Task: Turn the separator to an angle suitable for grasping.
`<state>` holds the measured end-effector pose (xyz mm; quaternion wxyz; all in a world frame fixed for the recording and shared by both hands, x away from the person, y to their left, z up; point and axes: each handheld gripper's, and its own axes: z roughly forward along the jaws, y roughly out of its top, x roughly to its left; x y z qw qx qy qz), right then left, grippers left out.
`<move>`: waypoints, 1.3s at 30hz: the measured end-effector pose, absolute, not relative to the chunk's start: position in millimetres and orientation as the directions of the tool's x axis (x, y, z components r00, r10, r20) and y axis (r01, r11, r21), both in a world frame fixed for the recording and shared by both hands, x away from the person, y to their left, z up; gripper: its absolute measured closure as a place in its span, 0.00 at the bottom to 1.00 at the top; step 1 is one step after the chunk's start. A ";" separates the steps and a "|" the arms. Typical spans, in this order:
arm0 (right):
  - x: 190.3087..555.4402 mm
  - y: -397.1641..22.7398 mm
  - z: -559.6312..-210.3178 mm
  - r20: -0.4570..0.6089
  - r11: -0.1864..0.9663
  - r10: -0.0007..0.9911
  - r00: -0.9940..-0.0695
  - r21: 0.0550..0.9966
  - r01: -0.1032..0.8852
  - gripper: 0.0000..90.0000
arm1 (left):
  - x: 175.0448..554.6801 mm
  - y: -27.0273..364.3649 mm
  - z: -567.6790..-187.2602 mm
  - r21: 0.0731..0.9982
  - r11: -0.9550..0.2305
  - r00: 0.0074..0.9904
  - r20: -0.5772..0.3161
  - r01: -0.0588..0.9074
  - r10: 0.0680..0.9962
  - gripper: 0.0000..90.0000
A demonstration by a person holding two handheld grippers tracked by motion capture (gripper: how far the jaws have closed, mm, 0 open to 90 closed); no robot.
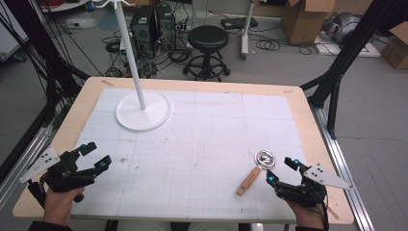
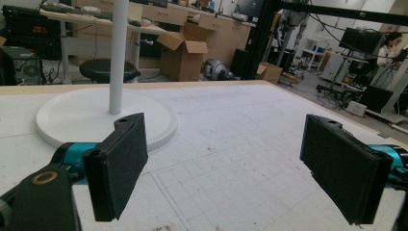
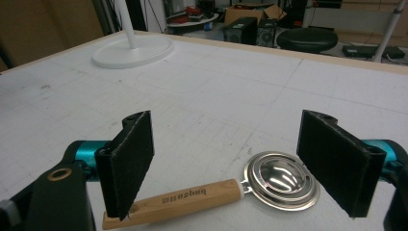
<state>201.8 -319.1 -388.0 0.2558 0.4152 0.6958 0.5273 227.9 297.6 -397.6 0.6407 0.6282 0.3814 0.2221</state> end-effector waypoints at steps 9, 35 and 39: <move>205.7 -319.5 -394.0 0.099 0.119 0.823 -0.559 0.933 0.340 0.35 | 230.7 298.2 -400.1 0.970 0.119 0.604 -0.225 0.211 0.765 0.19; 226.9 -250.2 -433.8 0.032 0.612 0.500 -0.866 0.695 0.379 0.99 | 232.5 296.4 -402.6 0.967 0.105 0.613 -0.230 0.233 0.756 0.20; 233.1 -241.8 -433.8 0.002 0.617 0.508 -0.861 0.697 0.365 0.99 | 233.0 295.9 -403.0 0.967 0.096 0.614 -0.226 0.237 0.756 0.20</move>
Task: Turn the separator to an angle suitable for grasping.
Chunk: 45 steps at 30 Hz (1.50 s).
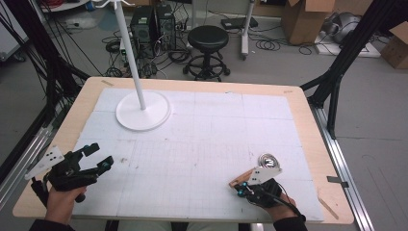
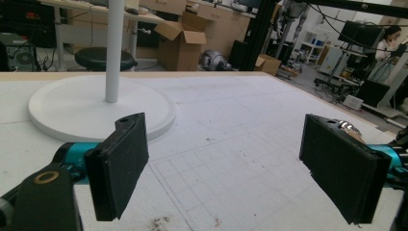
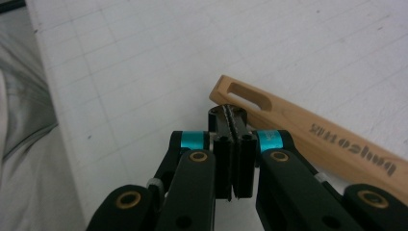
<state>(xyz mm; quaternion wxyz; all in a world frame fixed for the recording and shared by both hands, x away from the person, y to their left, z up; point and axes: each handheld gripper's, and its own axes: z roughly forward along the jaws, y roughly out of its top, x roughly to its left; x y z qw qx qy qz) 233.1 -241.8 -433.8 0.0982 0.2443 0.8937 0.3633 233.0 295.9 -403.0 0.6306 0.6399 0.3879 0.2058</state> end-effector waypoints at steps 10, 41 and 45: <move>256.4 -231.5 -434.5 -0.059 0.607 0.602 -0.796 0.682 0.408 0.99 | 233.0 296.3 -403.1 0.966 0.101 0.611 -0.230 0.238 0.758 0.20; 291.9 -299.9 -441.9 0.057 0.332 0.855 -0.515 0.704 0.628 0.99 | 233.2 295.3 -403.8 0.964 0.094 0.613 -0.231 0.248 0.755 0.20; 287.2 -301.5 -441.8 0.067 0.329 0.852 -0.519 0.703 0.631 0.99 | 233.1 295.6 -403.7 0.965 0.093 0.613 -0.230 0.247 0.756 0.20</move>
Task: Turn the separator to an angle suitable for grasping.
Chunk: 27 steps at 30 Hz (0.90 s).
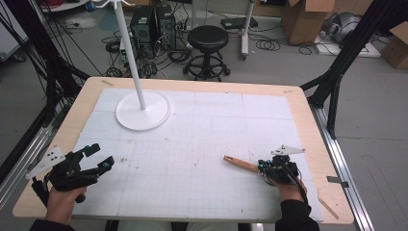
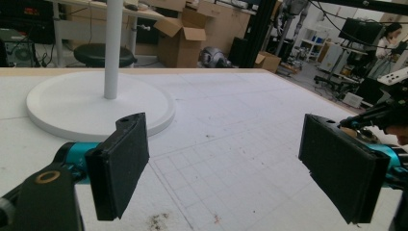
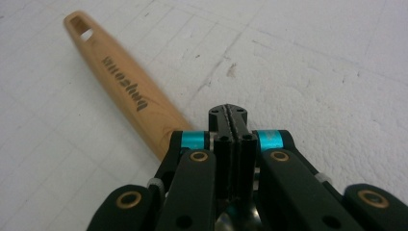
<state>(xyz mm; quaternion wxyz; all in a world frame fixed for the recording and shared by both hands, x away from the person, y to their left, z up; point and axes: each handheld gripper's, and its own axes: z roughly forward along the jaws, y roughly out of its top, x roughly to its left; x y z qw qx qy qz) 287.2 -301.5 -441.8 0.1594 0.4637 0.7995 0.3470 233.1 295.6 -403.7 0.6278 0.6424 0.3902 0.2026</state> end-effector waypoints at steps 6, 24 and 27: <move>282.6 -298.3 -441.8 0.073 0.340 0.840 -0.538 0.702 0.626 0.99 | 233.2 295.5 -403.7 0.964 0.094 0.613 -0.231 0.248 0.756 0.20; 265.2 -290.7 -439.0 0.069 0.366 0.829 -0.554 0.683 0.632 0.99 | 233.1 296.0 -403.6 0.964 0.097 0.611 -0.234 0.249 0.756 0.20; 265.2 -290.7 -439.0 0.069 0.366 0.829 -0.554 0.683 0.632 0.99 | 233.1 296.0 -403.6 0.964 0.097 0.611 -0.234 0.249 0.756 0.20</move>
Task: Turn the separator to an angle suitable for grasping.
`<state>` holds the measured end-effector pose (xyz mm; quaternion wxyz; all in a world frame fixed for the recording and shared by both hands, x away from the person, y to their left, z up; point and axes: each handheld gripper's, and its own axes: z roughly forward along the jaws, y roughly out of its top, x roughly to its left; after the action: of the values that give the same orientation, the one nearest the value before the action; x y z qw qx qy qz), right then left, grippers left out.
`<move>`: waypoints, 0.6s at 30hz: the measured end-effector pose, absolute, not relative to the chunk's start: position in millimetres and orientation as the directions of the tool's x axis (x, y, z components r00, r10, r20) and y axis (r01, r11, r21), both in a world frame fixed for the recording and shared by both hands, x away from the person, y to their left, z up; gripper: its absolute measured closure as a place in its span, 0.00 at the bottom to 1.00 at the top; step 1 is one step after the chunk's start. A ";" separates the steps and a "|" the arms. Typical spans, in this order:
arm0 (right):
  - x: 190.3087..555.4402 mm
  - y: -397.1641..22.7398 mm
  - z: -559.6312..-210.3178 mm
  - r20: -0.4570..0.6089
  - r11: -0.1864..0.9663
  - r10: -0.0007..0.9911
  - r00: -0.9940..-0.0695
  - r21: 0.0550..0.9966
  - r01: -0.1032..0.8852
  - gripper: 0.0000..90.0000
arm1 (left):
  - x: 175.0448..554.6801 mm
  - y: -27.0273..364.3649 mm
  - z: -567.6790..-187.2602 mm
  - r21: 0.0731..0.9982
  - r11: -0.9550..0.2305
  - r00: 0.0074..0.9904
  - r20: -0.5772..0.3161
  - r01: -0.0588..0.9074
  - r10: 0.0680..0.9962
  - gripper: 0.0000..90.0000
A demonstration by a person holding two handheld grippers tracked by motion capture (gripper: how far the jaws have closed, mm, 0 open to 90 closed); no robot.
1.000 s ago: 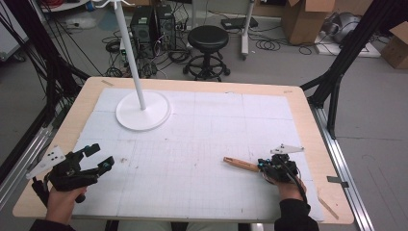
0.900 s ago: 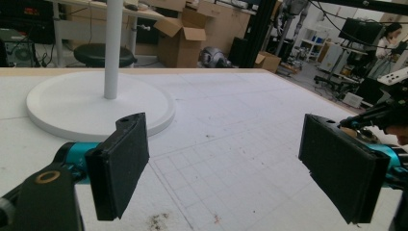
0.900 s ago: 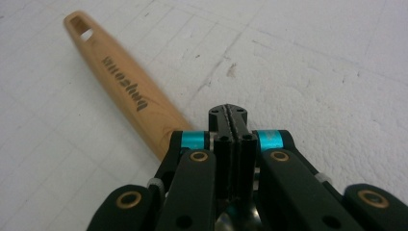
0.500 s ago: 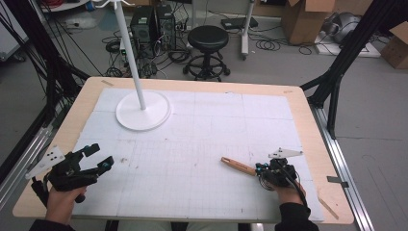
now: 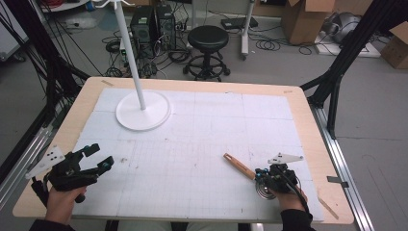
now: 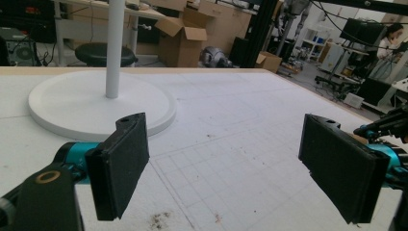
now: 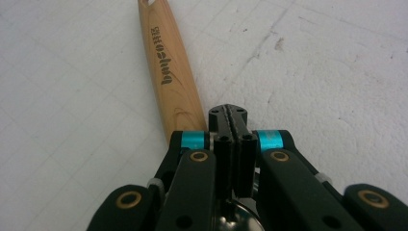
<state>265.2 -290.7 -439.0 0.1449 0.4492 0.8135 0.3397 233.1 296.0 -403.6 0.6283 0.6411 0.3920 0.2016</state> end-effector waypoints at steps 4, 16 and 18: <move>265.2 -290.7 -439.0 0.069 0.366 0.829 -0.554 0.683 0.632 0.99 | 233.1 296.0 -403.6 0.964 0.097 0.611 -0.234 0.249 0.756 0.20; 249.8 -291.9 -429.4 0.087 0.318 0.844 -0.529 0.714 0.624 0.98 | 233.2 296.1 -403.6 0.963 0.100 0.612 -0.237 0.249 0.755 0.20; 249.3 -293.3 -428.3 0.083 0.313 0.845 -0.528 0.724 0.615 0.96 | 233.2 296.1 -403.6 0.963 0.100 0.612 -0.237 0.249 0.755 0.20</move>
<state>249.3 -293.3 -428.3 0.1580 0.4596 0.7945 0.3640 233.2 296.1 -403.6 0.6295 0.6400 0.3922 0.2006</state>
